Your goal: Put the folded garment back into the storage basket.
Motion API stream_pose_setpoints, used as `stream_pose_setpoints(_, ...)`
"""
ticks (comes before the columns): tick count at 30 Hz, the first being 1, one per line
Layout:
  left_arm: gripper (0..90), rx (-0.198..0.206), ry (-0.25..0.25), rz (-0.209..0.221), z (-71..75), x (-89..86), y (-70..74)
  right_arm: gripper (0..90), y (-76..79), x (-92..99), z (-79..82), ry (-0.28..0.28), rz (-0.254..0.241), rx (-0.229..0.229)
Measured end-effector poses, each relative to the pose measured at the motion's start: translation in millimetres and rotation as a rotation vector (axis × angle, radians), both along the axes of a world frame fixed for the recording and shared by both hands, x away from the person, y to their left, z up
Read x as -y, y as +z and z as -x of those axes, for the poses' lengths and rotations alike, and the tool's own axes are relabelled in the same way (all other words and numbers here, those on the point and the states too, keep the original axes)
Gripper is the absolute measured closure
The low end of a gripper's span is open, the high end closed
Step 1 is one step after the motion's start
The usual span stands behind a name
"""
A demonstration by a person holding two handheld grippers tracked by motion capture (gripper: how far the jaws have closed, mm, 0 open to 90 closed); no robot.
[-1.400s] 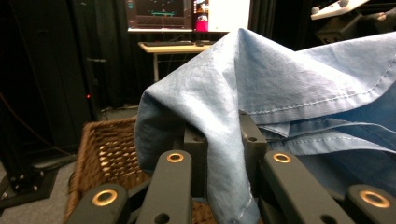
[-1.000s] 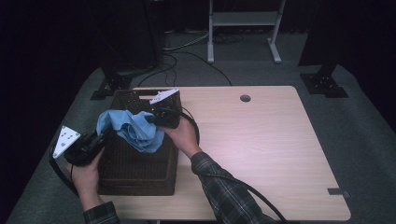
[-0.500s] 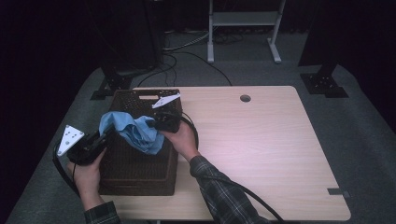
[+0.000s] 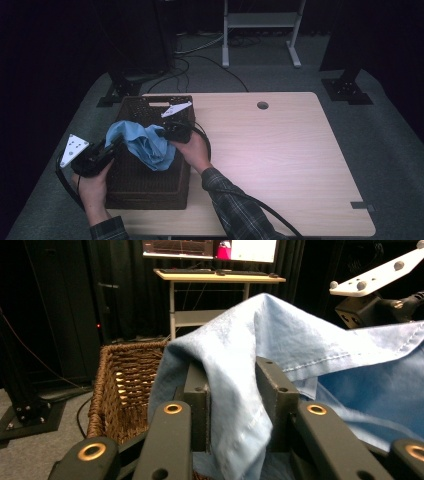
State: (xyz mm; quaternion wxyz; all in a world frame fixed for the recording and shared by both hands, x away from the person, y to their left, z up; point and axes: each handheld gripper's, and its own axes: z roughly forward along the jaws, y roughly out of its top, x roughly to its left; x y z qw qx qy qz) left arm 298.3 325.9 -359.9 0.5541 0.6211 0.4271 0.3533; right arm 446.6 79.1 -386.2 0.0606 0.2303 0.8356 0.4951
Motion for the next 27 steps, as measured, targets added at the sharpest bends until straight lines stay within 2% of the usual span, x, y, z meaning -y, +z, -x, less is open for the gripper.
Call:
stream_pose_setpoints(8,65.0,0.008,0.005,0.014,0.5,-2.3,-0.5,84.1,-0.4,-0.8,0.5,0.001,0.000,0.004)
stream_pose_setpoints(13,57.8,0.012,0.006,0.011,0.1,-1.8,-0.3,84.1,-0.8,-1.6,0.4,0.005,0.005,0.003)
stream_pose_setpoints(20,35.8,0.013,-0.002,0.001,-2.4,-1.7,-0.2,83.9,-1.2,-1.9,0.1,0.014,0.004,0.006)
stream_pose_setpoints(24,17.7,0.030,-0.003,-0.004,-2.9,-1.7,-0.7,83.8,-0.9,-2.8,-1.2,0.022,0.018,0.014)
stream_pose_setpoints(27,15.0,0.036,0.005,-0.001,-2.6,-2.1,-0.9,83.7,-0.3,-4.2,-4.4,0.025,0.030,0.006)
